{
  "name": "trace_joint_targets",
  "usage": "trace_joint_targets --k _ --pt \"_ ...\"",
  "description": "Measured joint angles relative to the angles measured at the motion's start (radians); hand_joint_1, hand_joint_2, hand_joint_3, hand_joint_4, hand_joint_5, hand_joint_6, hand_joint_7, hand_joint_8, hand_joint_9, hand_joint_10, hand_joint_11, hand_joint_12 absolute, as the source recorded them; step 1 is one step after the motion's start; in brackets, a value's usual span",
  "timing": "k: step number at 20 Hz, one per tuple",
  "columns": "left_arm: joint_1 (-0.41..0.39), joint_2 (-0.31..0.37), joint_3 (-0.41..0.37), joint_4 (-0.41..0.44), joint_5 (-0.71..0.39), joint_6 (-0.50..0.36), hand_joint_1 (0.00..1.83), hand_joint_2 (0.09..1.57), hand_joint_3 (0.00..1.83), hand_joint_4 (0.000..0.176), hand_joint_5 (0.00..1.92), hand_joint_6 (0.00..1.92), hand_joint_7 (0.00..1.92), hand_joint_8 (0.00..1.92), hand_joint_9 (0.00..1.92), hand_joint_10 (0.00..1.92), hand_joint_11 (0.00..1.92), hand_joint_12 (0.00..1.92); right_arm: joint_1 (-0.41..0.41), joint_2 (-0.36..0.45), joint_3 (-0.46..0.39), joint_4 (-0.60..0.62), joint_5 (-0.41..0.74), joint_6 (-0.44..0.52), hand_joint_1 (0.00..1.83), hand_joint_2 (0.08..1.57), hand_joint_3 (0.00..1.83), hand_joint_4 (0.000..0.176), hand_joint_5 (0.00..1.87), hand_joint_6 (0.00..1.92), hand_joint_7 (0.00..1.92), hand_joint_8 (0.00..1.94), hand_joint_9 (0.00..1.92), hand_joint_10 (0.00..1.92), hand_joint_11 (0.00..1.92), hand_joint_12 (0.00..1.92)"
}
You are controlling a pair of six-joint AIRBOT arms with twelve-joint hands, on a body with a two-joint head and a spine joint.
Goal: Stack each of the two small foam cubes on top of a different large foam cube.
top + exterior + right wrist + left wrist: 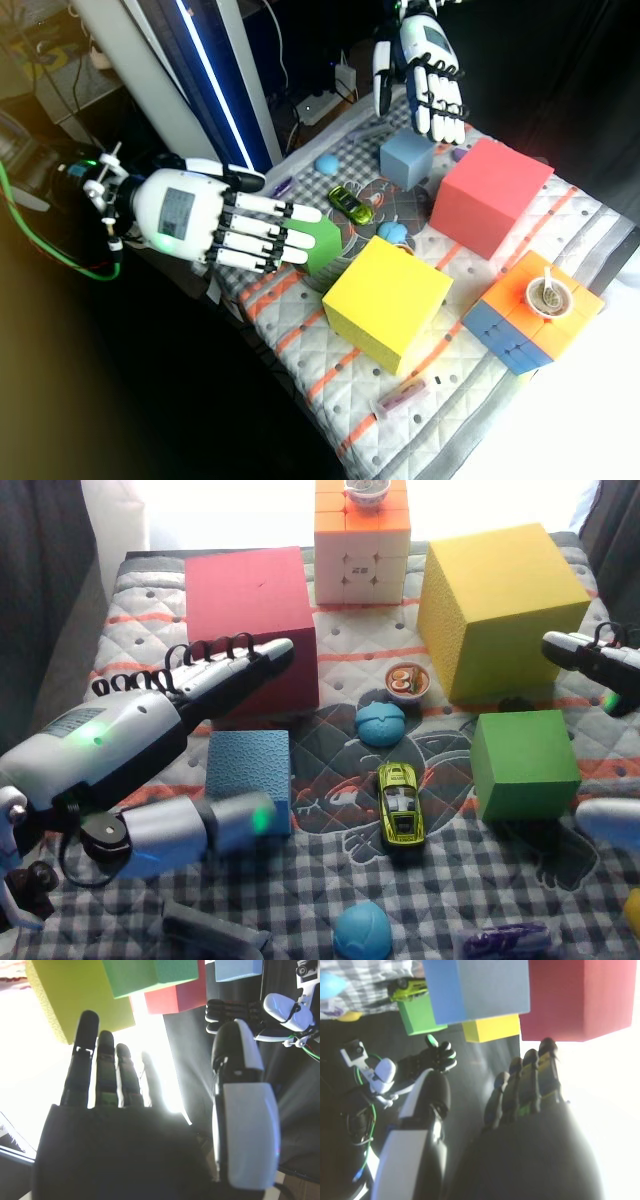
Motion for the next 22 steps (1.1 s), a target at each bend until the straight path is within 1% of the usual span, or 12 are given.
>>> trace_joint_targets --k 6,9,10,12,14,15,16,17,19,20,21,22 --pt "0.004 -0.006 0.003 -0.010 0.003 0.006 0.74 1.03 0.00 0.068 0.00 0.00 0.00 0.00 0.00 0.00 0.00 0.00 0.019 -0.015 0.016 0.000 -0.020 0.000 0.66 1.03 0.00 0.000 0.00 0.00 0.00 0.00 0.03 0.10 0.00 0.79" --pt "0.004 -0.036 0.014 -0.070 0.030 0.072 0.79 1.02 0.00 0.059 0.00 0.00 0.00 0.00 0.00 0.00 0.02 0.01 0.075 -0.054 0.047 -0.013 -0.082 0.000 0.74 1.04 0.00 0.000 0.00 0.00 0.00 0.00 0.00 0.12 0.00 0.61" --pt "0.004 -0.044 0.022 -0.089 0.044 0.087 0.85 1.01 0.00 0.074 0.00 0.00 0.00 0.00 0.00 0.00 0.00 0.24 0.092 -0.069 0.059 -0.019 -0.113 0.000 0.72 1.03 0.00 0.000 0.00 0.00 0.00 0.00 0.01 0.14 0.00 0.69" --pt "0.003 -0.057 0.039 -0.105 0.064 0.091 0.87 1.01 0.00 0.080 0.00 0.00 0.01 0.00 0.00 0.00 0.00 0.75 0.105 -0.088 0.072 -0.023 -0.149 0.000 0.74 1.01 0.00 0.000 0.00 0.00 0.00 0.00 0.00 0.21 0.00 0.91" --pt "0.000 -0.079 0.061 -0.137 0.089 0.092 0.95 1.02 0.00 0.062 0.02 0.01 0.06 0.01 0.08 0.04 0.00 0.95 0.110 -0.100 0.081 -0.026 -0.184 0.000 0.79 1.00 0.00 0.000 0.00 0.00 0.00 0.00 0.00 0.19 0.00 0.93" --pt "-0.001 -0.085 0.066 -0.143 0.099 0.092 1.01 1.01 0.00 0.044 0.10 0.03 0.13 0.03 0.16 0.09 0.00 1.26 0.110 -0.102 0.085 -0.026 -0.193 0.000 0.82 1.00 0.00 0.000 0.00 0.00 0.00 0.00 0.00 0.17 0.00 0.83" --pt "-0.003 -0.089 0.066 -0.150 0.109 0.091 1.03 1.01 0.00 0.042 0.12 0.03 0.16 0.04 0.21 0.13 0.00 1.45 0.110 -0.103 0.087 -0.023 -0.199 0.000 0.83 1.01 0.00 0.000 0.00 0.00 0.03 0.01 0.01 0.21 0.00 0.92" --pt "-0.003 -0.098 0.072 -0.148 0.112 0.091 1.08 1.03 0.00 0.027 0.22 0.02 0.24 0.05 0.13 0.55 0.00 1.58 0.110 -0.105 0.090 -0.020 -0.204 -0.001 0.85 1.01 0.00 0.000 0.04 0.01 0.10 0.01 0.01 0.36 0.00 1.05" --pt "-0.005 -0.110 0.078 -0.159 0.104 0.092 1.12 1.11 0.01 0.000 0.39 0.06 0.39 0.10 0.06 1.02 0.00 1.66 0.112 -0.113 0.096 -0.014 -0.212 0.000 0.96 1.04 0.00 0.000 0.21 0.11 0.31 0.07 0.05 0.76 0.00 1.44" --pt "-0.009 -0.111 0.078 -0.163 0.092 0.092 1.11 1.18 0.00 0.000 0.52 0.13 0.43 0.34 0.11 1.13 0.00 1.68 0.113 -0.116 0.099 -0.007 -0.203 0.000 1.19 1.04 0.00 0.000 0.29 0.53 0.40 0.72 0.27 1.42 0.15 1.88" --pt "-0.011 -0.111 0.078 -0.164 0.091 0.092 1.11 1.18 0.00 0.000 0.52 0.13 0.43 0.34 0.11 1.13 0.00 1.68 0.113 -0.116 0.099 -0.006 -0.200 0.000 1.19 1.04 0.00 0.000 0.29 0.53 0.40 0.72 0.27 1.42 0.15 1.88" --pt "-0.012 -0.111 0.078 -0.161 0.082 0.092 1.12 1.17 0.00 0.000 0.54 0.24 0.36 0.63 0.16 1.15 0.00 1.68 0.113 -0.116 0.101 0.001 -0.190 -0.001 1.22 1.07 0.00 0.000 0.24 0.83 0.34 1.11 0.35 1.57 0.25 1.91"
